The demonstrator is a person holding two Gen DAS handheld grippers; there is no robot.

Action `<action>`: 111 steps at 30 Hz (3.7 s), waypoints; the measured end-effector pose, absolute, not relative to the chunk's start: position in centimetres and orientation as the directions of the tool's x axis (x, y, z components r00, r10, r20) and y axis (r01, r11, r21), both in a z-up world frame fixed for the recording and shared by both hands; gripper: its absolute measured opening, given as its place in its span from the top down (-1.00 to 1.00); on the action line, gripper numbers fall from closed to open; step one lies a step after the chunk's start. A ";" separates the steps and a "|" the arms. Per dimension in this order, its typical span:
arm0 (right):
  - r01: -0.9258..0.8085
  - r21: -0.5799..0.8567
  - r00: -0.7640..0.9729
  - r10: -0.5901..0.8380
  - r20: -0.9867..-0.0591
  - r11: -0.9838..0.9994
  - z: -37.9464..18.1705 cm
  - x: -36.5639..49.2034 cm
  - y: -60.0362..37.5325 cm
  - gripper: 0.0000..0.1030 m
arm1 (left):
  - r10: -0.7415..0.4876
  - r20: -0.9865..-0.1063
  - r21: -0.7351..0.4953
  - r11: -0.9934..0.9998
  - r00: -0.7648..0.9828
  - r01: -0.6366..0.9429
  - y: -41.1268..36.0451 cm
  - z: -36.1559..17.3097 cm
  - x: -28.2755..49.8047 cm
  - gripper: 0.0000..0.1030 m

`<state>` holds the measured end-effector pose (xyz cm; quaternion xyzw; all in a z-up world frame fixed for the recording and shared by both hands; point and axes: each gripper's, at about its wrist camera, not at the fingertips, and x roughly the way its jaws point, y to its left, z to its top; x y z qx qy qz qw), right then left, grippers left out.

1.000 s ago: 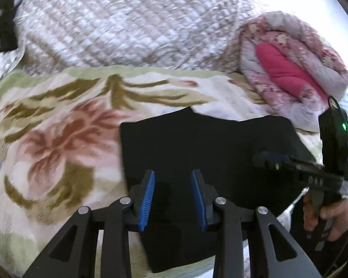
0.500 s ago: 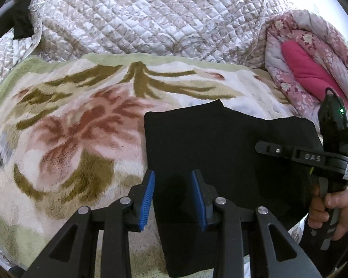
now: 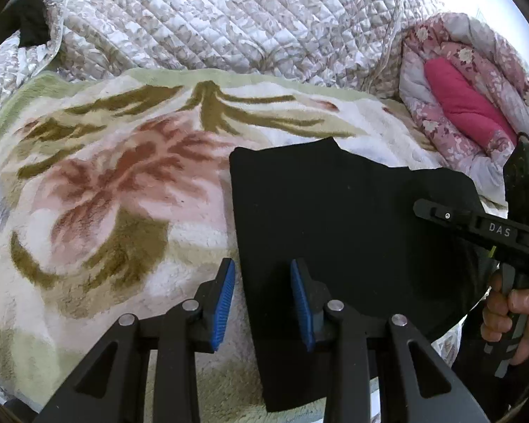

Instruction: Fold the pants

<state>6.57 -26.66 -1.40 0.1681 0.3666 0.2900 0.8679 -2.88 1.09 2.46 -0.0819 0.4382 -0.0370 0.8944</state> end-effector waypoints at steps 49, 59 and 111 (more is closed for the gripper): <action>-0.428 0.198 0.621 0.446 -0.644 0.882 -2.5 -2.3 -25.5 0.48 | -0.226 -0.771 -0.176 0.974 0.595 0.141 -3.4 2.1 -6.6 0.31; -0.205 0.344 0.714 0.381 -0.587 0.916 -0.9 -1.7 -34.5 -0.05 | -0.214 -0.773 -0.184 0.977 0.598 0.112 -2.8 2.5 -6.8 0.31; -0.177 0.713 0.760 0.554 -0.339 0.679 3.6 0.1 -40.4 0.58 | -0.182 -0.777 -0.181 0.981 0.603 0.063 -1.9 2.5 -5.3 0.31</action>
